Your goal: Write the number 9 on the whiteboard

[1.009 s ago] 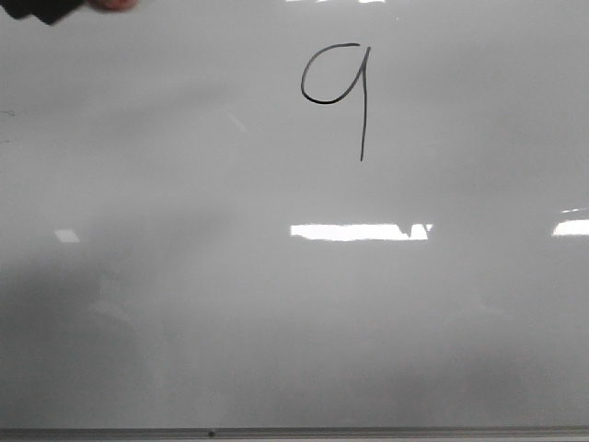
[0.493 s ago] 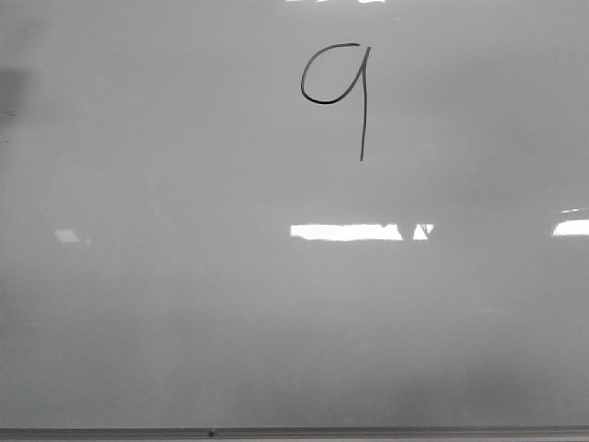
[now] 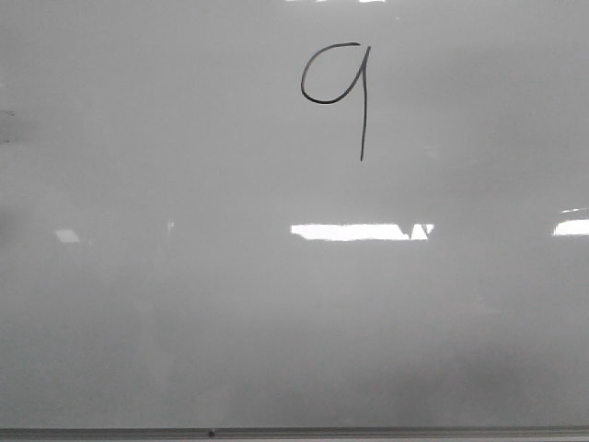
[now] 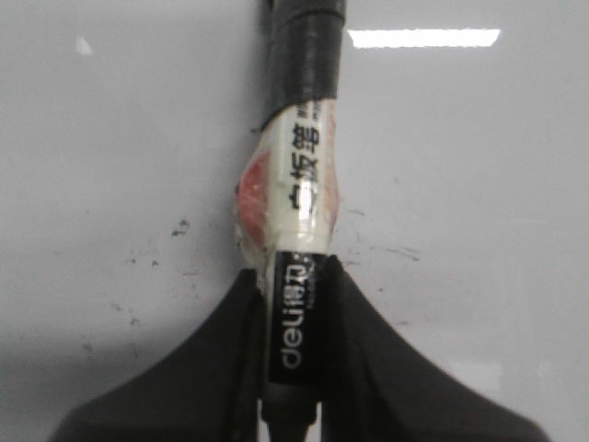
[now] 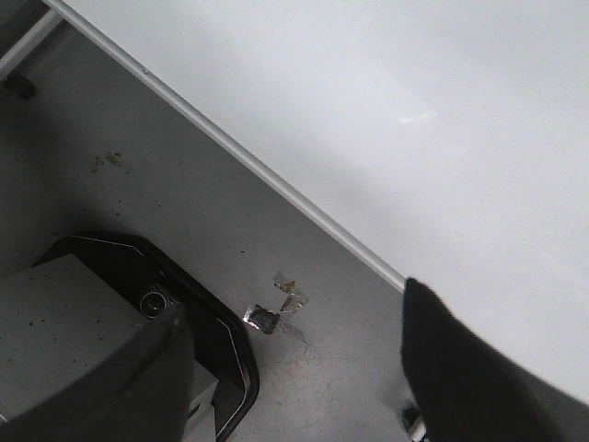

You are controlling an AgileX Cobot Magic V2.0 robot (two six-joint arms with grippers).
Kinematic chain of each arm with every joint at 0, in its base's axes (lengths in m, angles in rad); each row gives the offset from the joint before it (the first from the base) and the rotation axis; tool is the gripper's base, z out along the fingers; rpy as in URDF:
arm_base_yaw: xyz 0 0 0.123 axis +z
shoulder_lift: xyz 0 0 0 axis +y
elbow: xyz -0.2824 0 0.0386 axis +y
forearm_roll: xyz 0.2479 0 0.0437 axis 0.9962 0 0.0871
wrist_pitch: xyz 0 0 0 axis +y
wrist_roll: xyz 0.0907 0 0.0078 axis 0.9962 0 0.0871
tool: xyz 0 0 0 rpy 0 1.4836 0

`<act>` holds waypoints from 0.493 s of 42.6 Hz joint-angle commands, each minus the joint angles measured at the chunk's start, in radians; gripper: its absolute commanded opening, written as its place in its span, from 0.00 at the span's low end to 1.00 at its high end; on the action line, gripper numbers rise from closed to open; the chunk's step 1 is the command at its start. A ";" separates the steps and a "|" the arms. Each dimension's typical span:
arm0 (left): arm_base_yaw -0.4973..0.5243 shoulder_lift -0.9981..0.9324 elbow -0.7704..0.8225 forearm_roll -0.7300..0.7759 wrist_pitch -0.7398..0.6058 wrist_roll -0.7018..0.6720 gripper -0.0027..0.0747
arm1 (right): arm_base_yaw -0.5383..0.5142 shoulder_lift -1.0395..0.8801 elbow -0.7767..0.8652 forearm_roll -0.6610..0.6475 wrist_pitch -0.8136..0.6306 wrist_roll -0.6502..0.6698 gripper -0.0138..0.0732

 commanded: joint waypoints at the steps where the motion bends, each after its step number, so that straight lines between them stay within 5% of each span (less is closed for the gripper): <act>1: -0.006 0.005 -0.028 -0.009 -0.098 0.000 0.01 | -0.006 -0.012 -0.023 0.006 -0.050 -0.002 0.74; 6: -0.006 0.043 -0.046 -0.009 -0.082 0.000 0.05 | -0.006 -0.012 -0.023 0.006 -0.055 -0.002 0.74; 15: -0.006 0.092 -0.091 0.020 -0.005 0.000 0.34 | -0.006 -0.012 -0.023 0.006 -0.054 -0.002 0.74; 21: -0.006 0.098 -0.095 0.025 0.010 0.000 0.39 | -0.006 -0.012 -0.023 0.006 -0.054 -0.002 0.74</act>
